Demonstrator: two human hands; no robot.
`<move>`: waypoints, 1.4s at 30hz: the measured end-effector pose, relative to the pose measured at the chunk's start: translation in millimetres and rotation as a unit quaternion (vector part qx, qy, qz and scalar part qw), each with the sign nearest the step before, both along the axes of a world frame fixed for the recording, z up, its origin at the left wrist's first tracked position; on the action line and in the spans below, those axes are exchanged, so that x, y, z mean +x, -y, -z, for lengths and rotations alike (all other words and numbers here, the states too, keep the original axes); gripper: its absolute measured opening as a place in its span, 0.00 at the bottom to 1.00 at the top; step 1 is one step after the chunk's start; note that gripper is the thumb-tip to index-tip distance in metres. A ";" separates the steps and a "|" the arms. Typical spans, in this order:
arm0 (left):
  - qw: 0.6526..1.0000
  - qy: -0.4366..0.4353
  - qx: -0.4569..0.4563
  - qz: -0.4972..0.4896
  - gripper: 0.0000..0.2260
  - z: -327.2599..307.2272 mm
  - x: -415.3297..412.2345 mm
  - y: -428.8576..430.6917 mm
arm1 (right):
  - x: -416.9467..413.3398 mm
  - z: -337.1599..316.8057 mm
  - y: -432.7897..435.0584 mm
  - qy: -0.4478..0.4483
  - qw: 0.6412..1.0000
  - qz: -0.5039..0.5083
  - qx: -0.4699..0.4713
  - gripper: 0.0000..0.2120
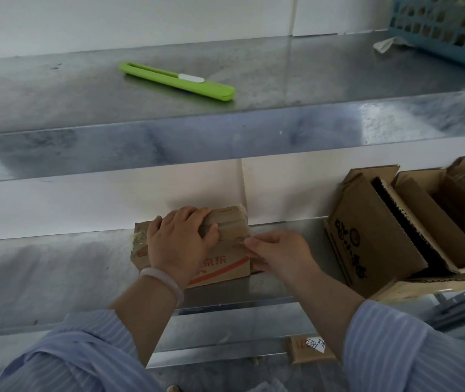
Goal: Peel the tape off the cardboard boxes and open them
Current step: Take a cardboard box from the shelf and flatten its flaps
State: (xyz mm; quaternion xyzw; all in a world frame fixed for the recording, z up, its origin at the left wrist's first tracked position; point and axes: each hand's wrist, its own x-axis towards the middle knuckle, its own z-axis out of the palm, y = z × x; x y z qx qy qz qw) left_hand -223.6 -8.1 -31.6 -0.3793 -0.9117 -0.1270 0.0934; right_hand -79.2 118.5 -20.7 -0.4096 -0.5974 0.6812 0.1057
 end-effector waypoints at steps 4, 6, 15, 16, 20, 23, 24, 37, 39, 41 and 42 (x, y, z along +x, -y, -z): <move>1.000 -0.006 0.003 0.003 0.23 1.4 0.4 1.2 | -5.8 3.0 1.3 0.073 0.983 0.001 0.169 0.04; 1.000 -0.007 0.008 0.004 0.23 2.6 1.0 2.1 | -7.1 2.8 3.1 0.073 0.984 -0.011 0.163 0.06; 1.000 -0.010 0.016 0.022 0.23 4.3 -1.2 7.2 | -2.0 -33.3 -17.8 -0.058 0.982 -0.019 -0.181 0.08; 1.000 -0.009 0.015 0.026 0.23 4.0 -1.7 8.0 | -1.7 -35.2 -20.3 -0.047 0.988 -0.030 -0.145 0.08; 0.999 -0.007 0.015 0.039 0.23 3.5 -4.0 9.9 | -4.5 -26.4 -25.6 -0.017 1.000 0.000 0.002 0.06; 0.998 -0.007 0.023 0.050 0.23 3.3 -4.8 12.2 | -9.3 -16.8 -19.0 -0.011 0.997 0.031 0.075 0.05; 0.998 -0.006 0.028 0.054 0.23 3.0 -5.2 12.8 | -10.6 -13.4 -16.6 -0.005 0.995 0.033 0.098 0.04; 0.995 0.001 0.044 0.091 0.21 3.1 -10.8 18.6 | 3.2 14.8 -9.4 -0.048 0.955 -0.080 0.280 0.12; 0.995 0.003 0.043 0.091 0.21 2.7 -11.9 18.0 | 2.1 16.6 -11.4 -0.038 0.933 -0.088 0.347 0.11; 0.995 0.007 0.043 0.092 0.22 2.3 -12.5 17.0 | 1.3 19.2 -12.4 -0.038 0.906 -0.097 0.410 0.08; 0.995 0.009 0.044 0.092 0.22 2.0 -12.5 16.6 | 1.3 19.8 -12.1 -0.039 0.895 -0.099 0.433 0.07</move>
